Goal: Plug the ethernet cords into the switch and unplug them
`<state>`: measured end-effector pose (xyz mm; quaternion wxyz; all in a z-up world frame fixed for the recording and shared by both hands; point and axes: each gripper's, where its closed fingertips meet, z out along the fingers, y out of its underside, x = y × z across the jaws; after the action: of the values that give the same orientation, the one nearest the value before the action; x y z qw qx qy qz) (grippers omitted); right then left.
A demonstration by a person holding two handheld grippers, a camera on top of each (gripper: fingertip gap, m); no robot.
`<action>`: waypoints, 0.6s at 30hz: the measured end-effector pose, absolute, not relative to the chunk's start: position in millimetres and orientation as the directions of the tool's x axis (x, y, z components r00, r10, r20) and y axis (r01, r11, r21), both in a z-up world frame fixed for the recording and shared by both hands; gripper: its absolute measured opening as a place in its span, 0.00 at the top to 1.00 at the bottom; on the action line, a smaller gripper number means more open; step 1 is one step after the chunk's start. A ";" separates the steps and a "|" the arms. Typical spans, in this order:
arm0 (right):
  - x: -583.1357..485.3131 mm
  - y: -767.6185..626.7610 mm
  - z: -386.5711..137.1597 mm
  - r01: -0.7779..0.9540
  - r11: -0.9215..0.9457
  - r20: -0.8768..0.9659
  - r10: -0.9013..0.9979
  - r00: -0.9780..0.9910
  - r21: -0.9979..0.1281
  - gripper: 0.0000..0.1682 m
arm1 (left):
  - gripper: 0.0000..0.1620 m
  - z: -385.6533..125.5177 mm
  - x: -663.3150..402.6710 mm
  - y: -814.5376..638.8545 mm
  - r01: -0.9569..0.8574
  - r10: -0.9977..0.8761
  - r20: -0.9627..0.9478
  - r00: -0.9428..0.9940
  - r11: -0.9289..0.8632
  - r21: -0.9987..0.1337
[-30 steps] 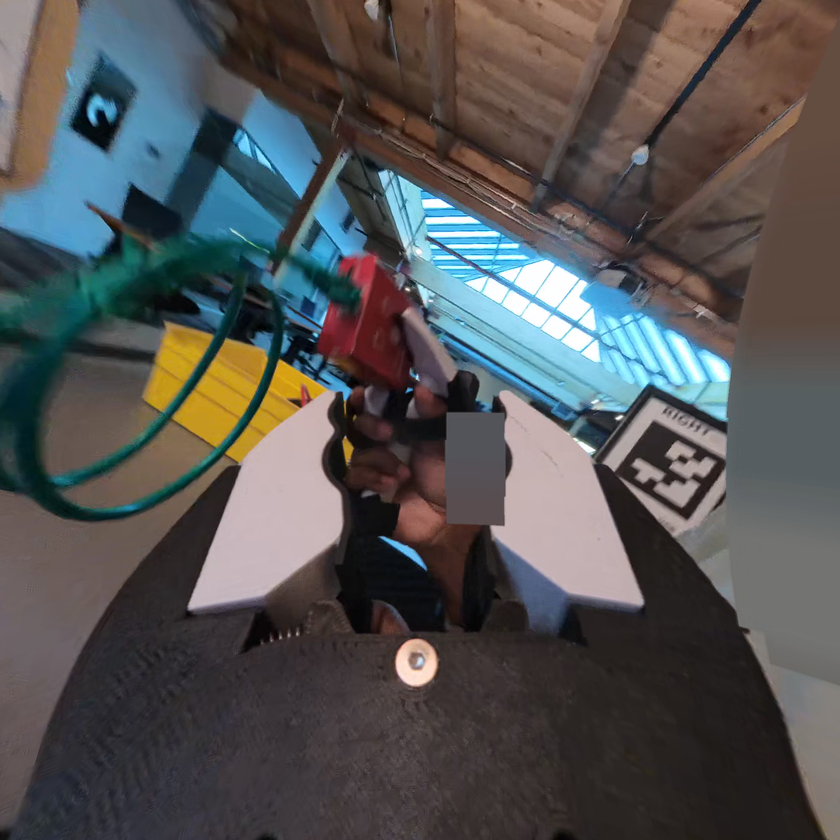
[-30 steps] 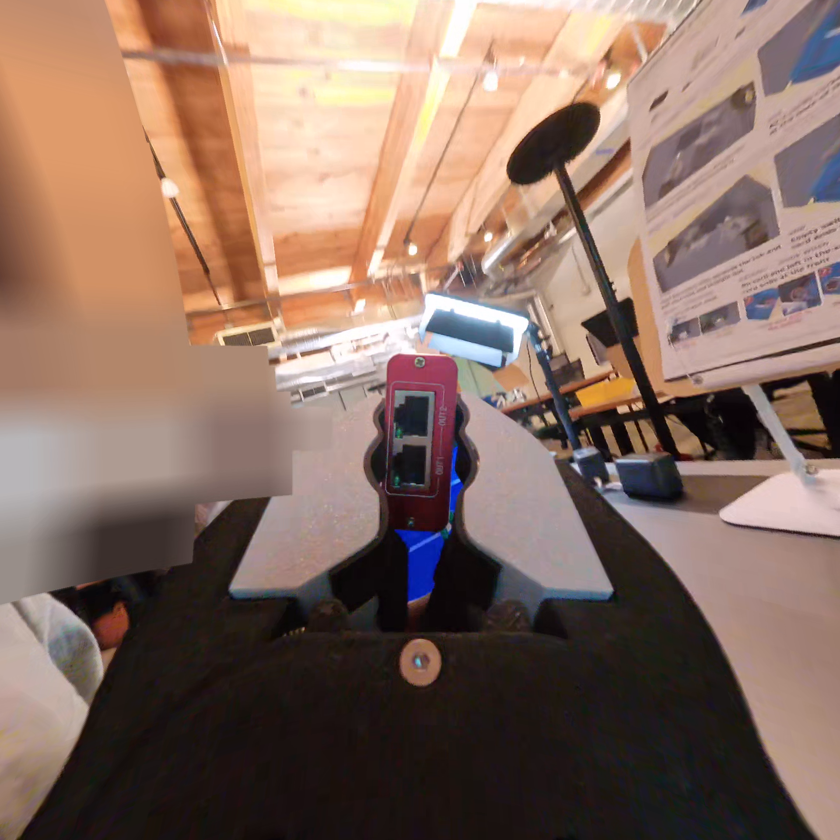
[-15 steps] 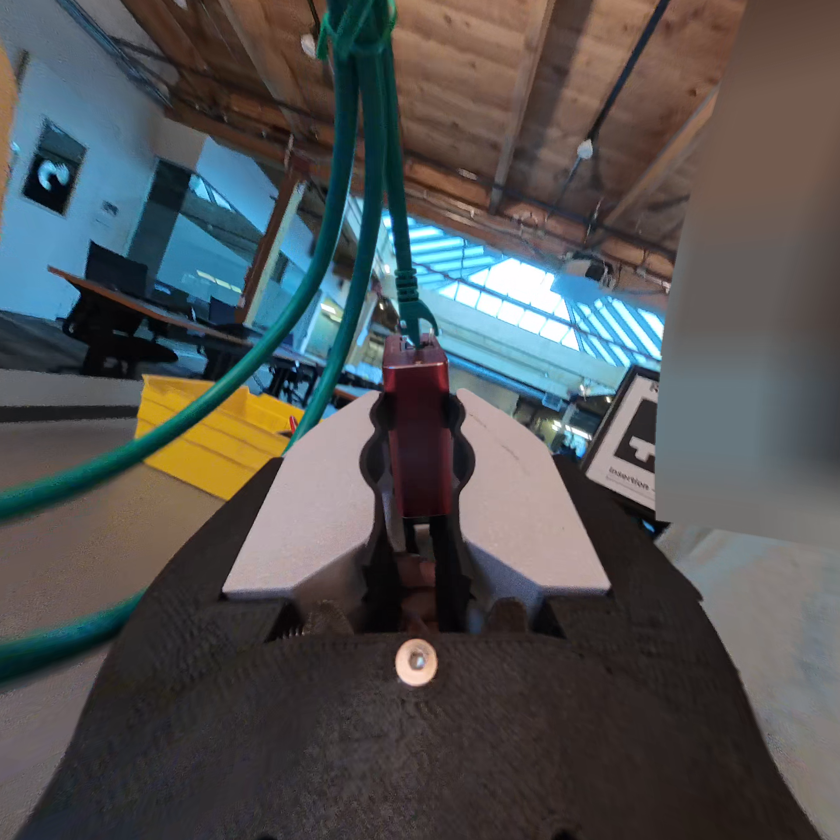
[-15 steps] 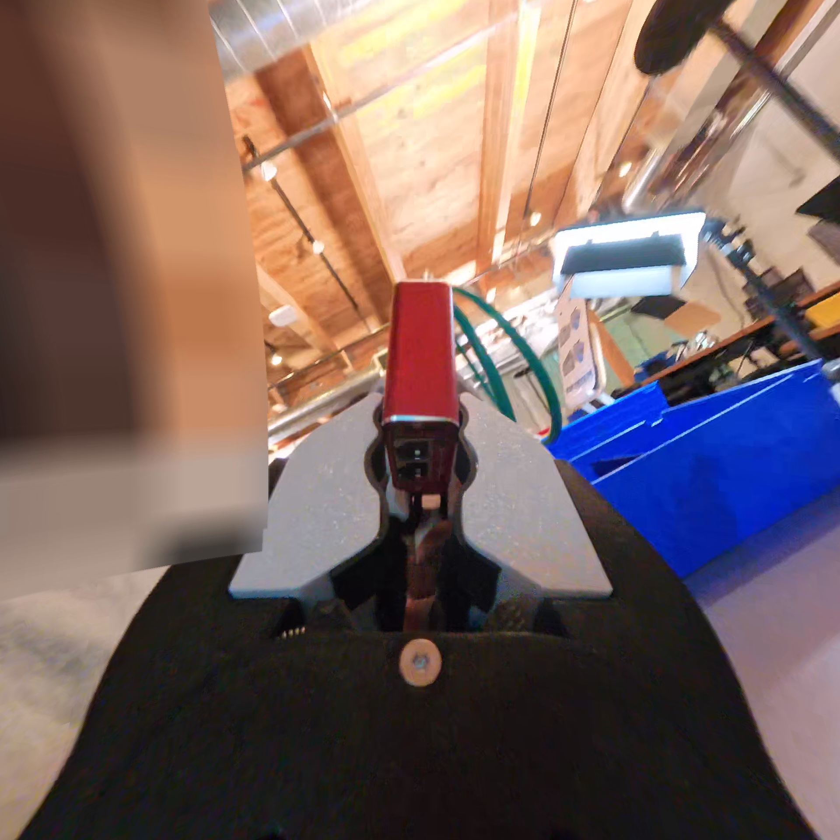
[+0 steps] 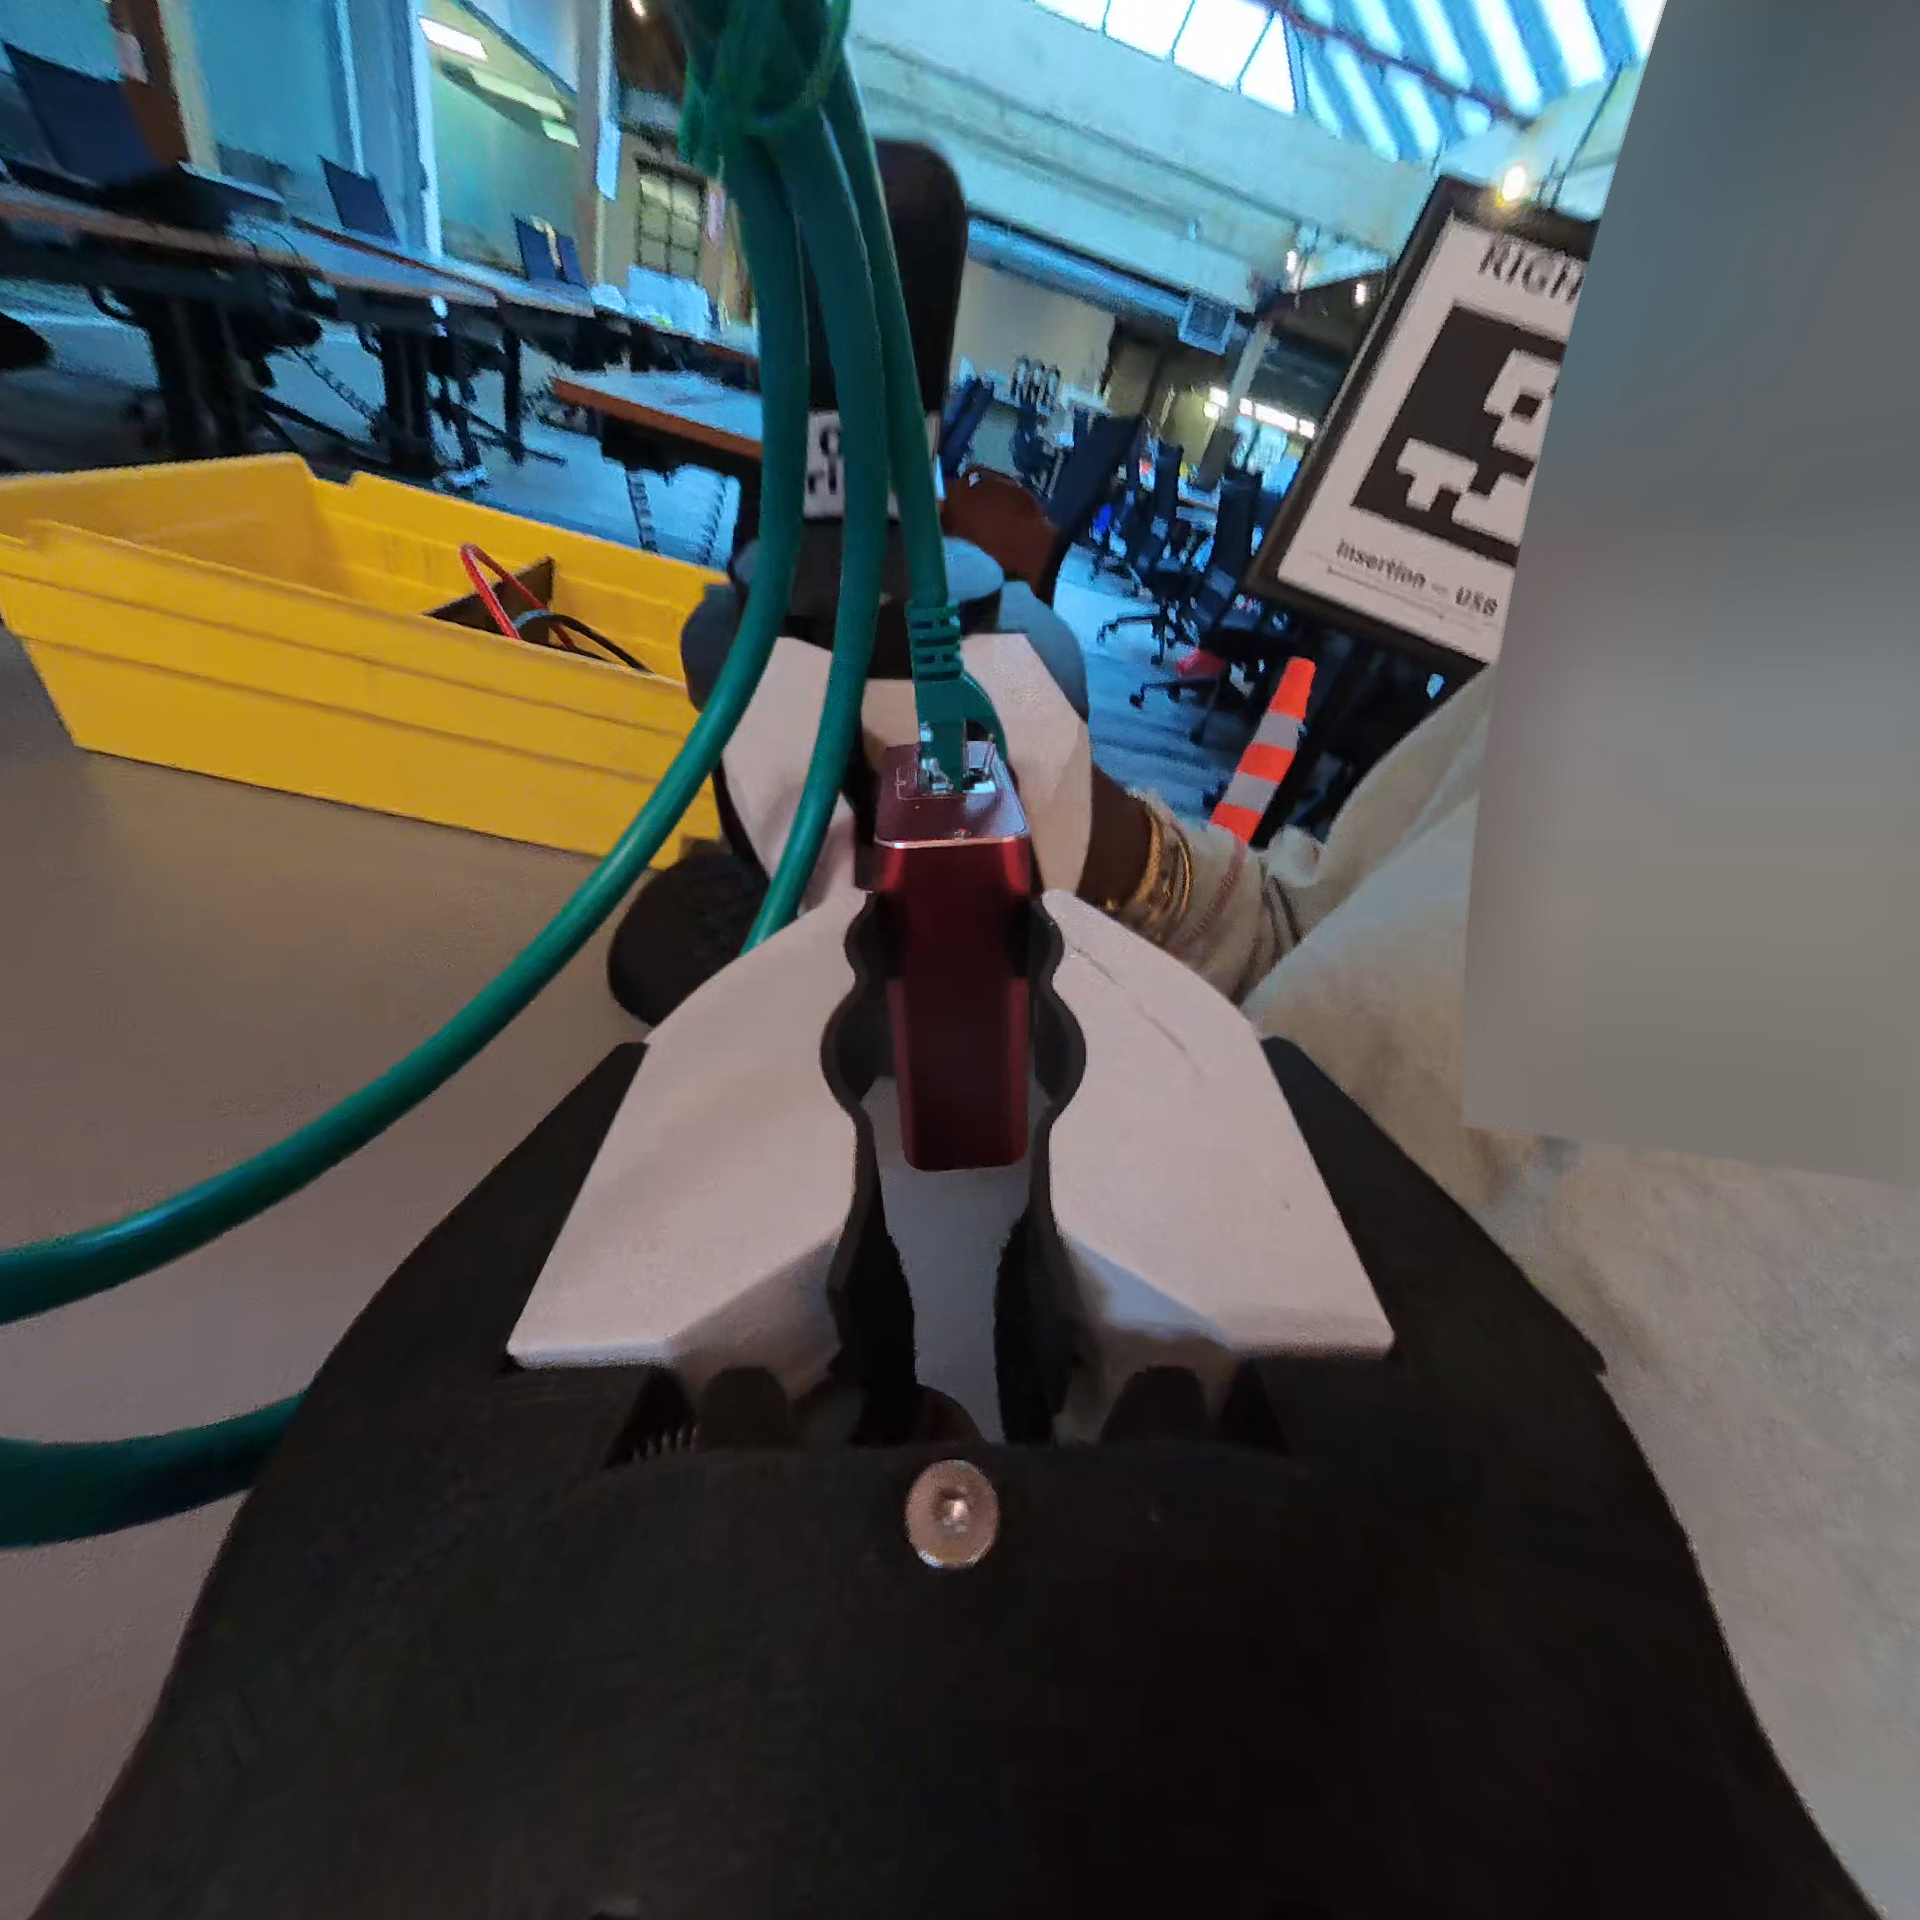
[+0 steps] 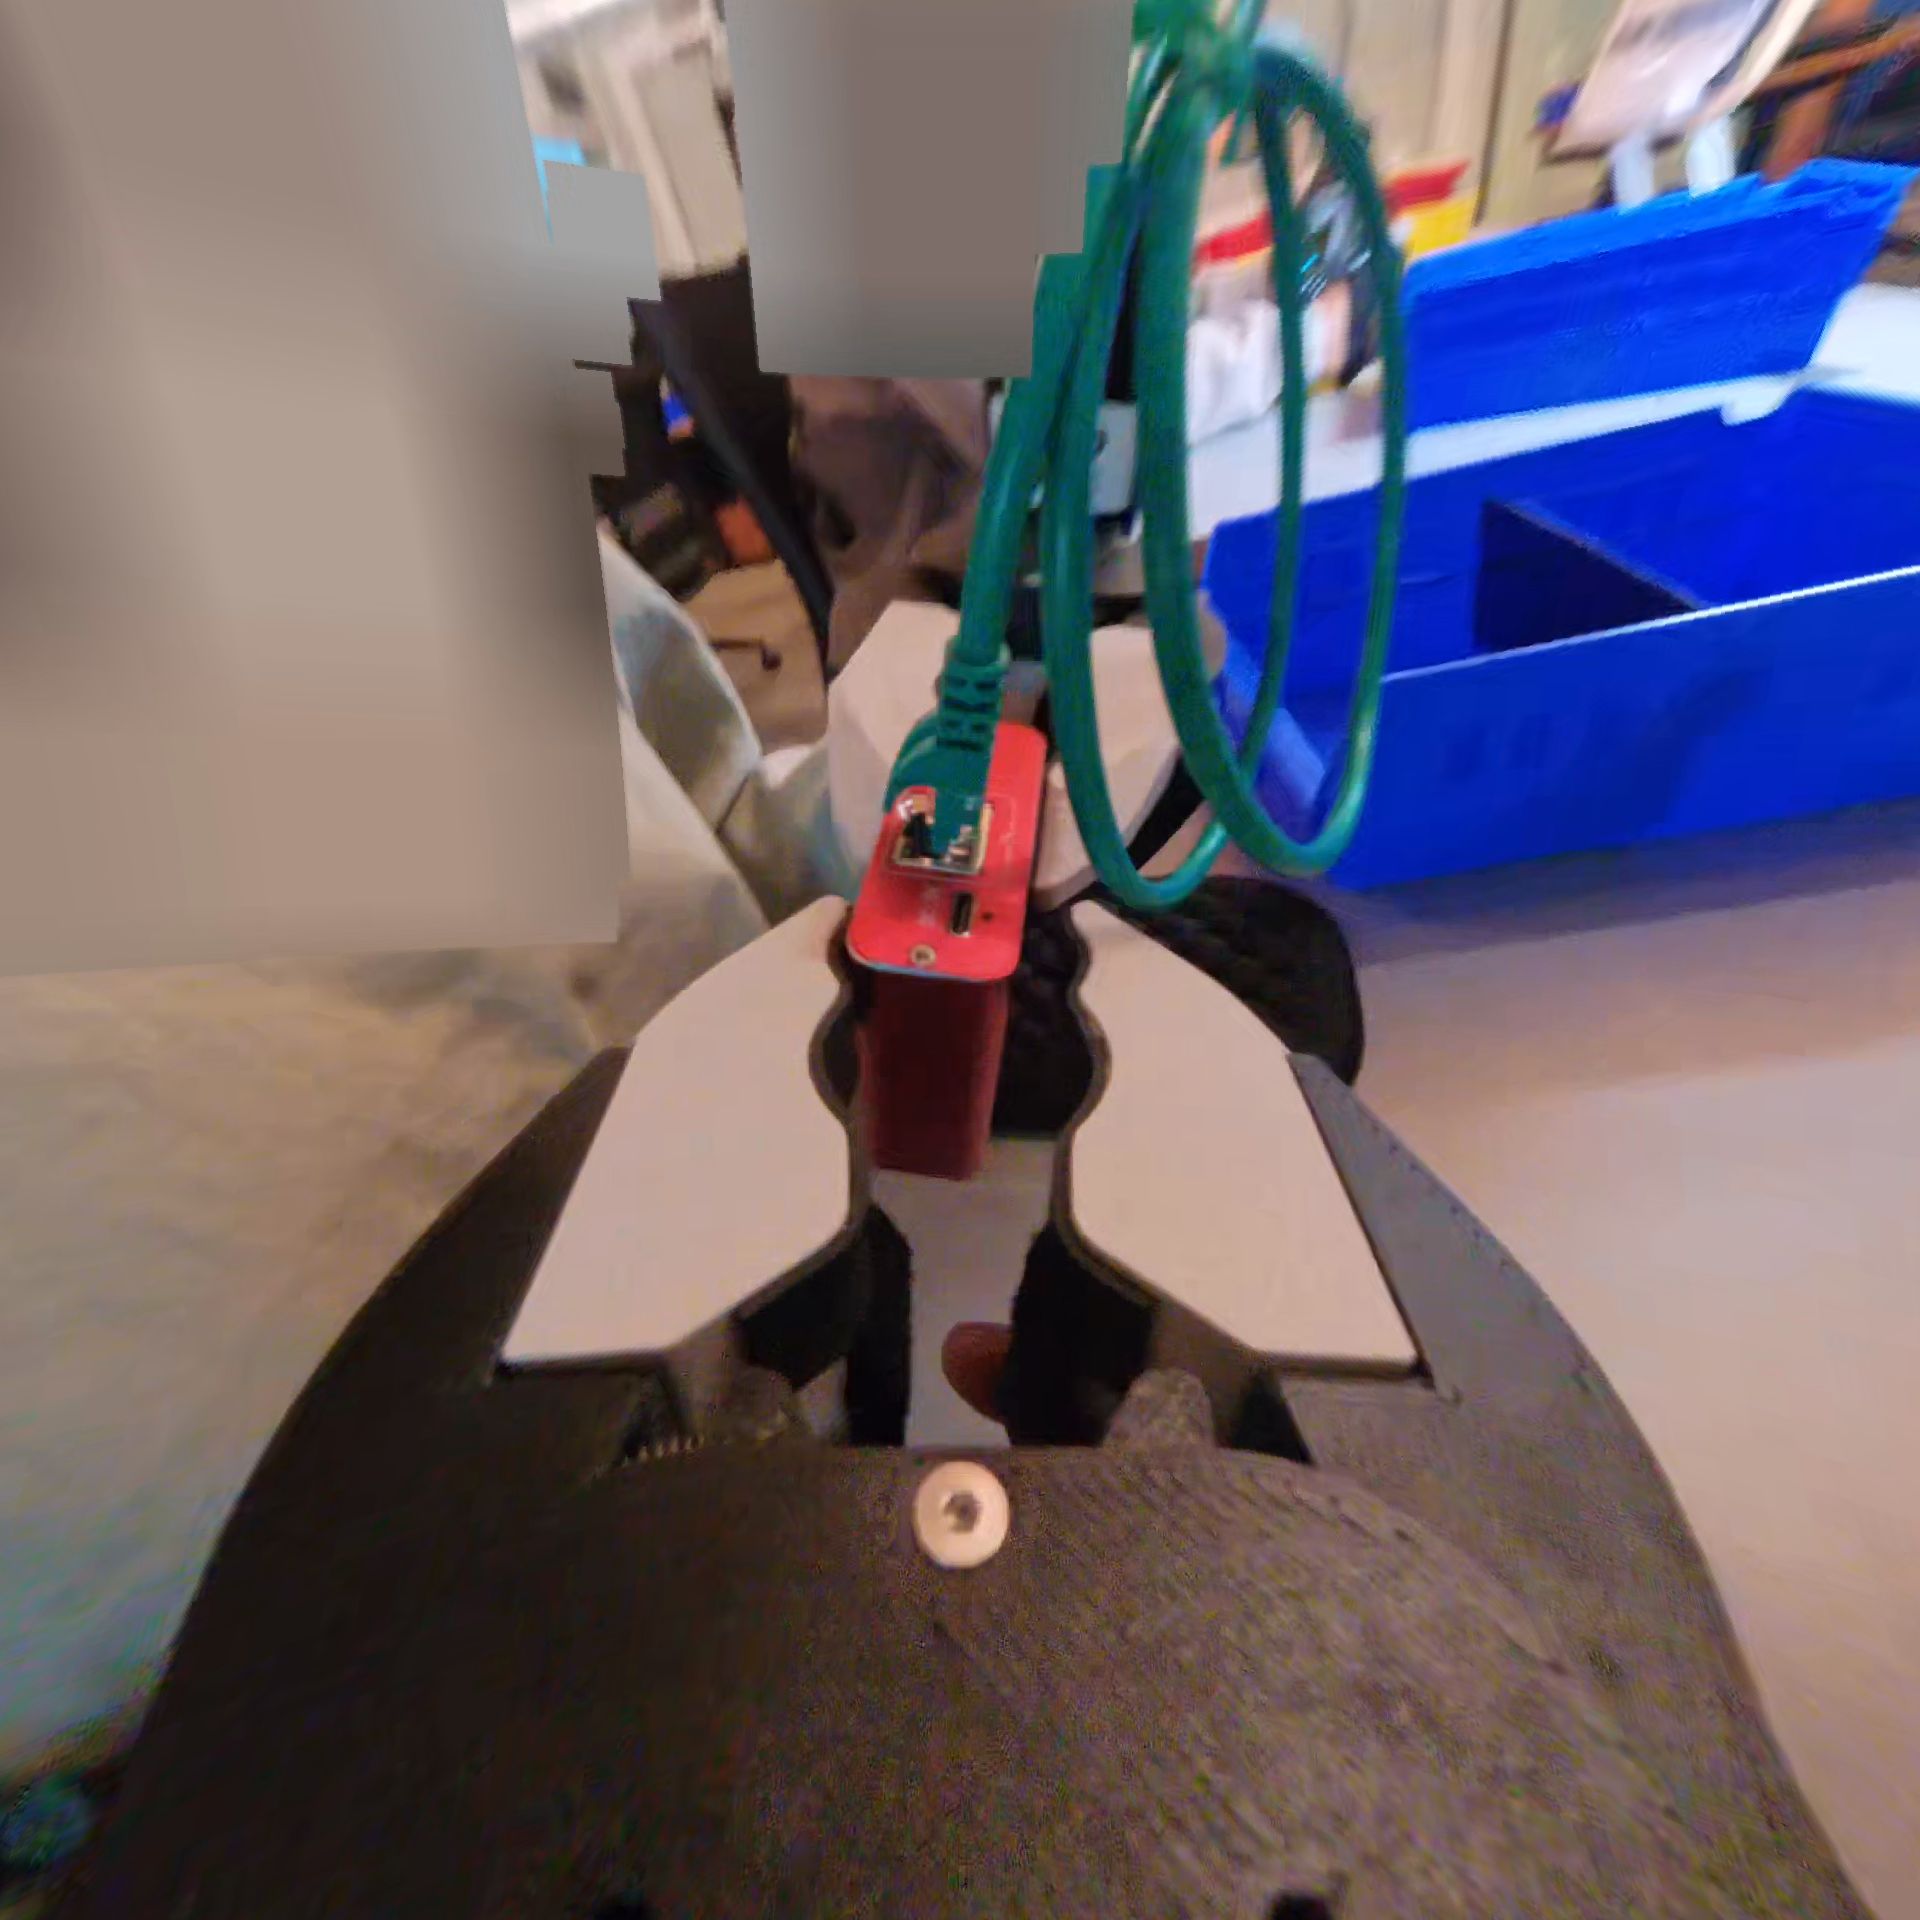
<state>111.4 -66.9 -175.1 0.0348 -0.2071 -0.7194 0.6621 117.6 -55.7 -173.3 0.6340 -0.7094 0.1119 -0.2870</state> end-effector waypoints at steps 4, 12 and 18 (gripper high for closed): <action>110.3 -70.2 -178.0 0.181 0.018 -0.163 0.359 -0.919 -0.983 0.84 | 0.84 -166.3 111.6 -55.0 0.186 -0.494 0.222 0.841 -0.121 -0.975; 90.4 -35.7 -132.4 -0.034 -0.618 -0.300 0.428 -0.852 -0.785 0.84 | 0.64 -140.7 88.0 -37.8 0.521 -0.420 0.414 0.808 0.181 -0.834; 83.4 -39.2 -134.8 -0.013 -0.619 -0.338 0.446 -0.829 -0.786 0.84 | 0.84 -145.2 90.1 -31.2 0.529 -0.421 0.420 0.804 0.182 -0.829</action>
<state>83.4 -39.2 -134.8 0.1331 -0.2604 -0.4160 0.8611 90.1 -31.2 -145.2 0.7673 -0.5597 -0.0482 -0.3093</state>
